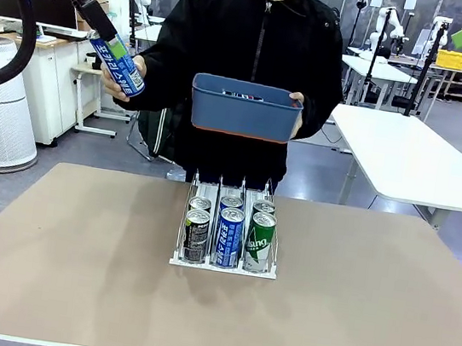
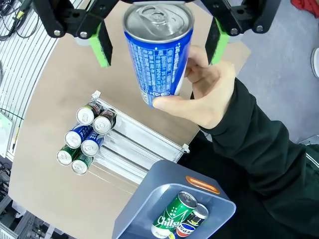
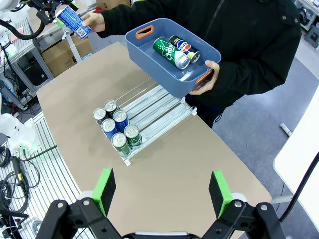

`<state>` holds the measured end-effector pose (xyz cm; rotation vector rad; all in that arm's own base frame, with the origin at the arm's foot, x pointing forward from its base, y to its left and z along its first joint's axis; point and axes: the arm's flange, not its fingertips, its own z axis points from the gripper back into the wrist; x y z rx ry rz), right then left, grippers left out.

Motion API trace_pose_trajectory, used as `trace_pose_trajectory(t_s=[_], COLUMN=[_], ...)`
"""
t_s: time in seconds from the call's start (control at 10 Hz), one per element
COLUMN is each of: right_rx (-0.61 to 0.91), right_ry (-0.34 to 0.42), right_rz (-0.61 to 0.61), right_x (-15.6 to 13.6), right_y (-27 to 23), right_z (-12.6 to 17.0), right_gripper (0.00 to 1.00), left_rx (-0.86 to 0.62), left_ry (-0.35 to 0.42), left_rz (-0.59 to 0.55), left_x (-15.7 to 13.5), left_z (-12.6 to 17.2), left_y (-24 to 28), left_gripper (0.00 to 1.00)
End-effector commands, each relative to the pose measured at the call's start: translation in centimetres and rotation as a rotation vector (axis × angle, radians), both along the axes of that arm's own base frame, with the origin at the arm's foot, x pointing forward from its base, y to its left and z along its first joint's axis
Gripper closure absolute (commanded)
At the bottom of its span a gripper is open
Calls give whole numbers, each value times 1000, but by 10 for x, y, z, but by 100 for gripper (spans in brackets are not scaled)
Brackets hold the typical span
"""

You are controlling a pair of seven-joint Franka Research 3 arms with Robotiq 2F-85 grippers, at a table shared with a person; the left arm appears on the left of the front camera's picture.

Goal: Fill the beverage cans into the dispenser.
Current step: Pick up the Ionic drink handed by the human.

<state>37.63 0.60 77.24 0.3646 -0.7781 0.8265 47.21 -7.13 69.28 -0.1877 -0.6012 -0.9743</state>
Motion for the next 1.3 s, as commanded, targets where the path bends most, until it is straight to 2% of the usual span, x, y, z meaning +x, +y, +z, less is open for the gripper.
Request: trace_pose_trajectory(t_s=[0.0,0.1,0.2,0.3,0.4,0.5,0.6,0.7,0.8,0.9,1.0,1.1,1.2], right_rx=[1,1,1,1,1,1,1,1,1,1,1,1,1], right_ry=[3,3,3,3,3,3,3,3,3,3,3,3,3], right_rz=[1,1,1,1,1,1,1,1,1,1,1,1,1], right_x=[0,0,0,0,0,0,0,0,0,0,0,0,0], right_y=[0,0,0,0,0,0,0,0,0,0,0,0,0], right_z=[-1,-1,-1,-1,-1,-1,-1,-1,-1,-1,-1,-1,-1], right_gripper=[0,0,0,0,0,0,0,0,0,0,0,0,0], left_rx=[9,14,21,26,34,35,44,49,56,55,55,50,34], left_ry=[17,12,11,7,12,15,27,33,40,42,59,79,26], left_rz=[6,5,13,20,34,42,49,48,44,42,44,47,29], left_x=[-1,-2,-2,-3,-5,-6,-7,-7,-8,-8,-11,-10,-4], left_z=[0,0,1,2,2,2,2,2,2,2,3,2,-1], left_y=[1,1,1,2,3,3,4,4,4,3,3,2,1], left_gripper=[19,19,39,25,58,45,78,65,98,85,100,100,100])
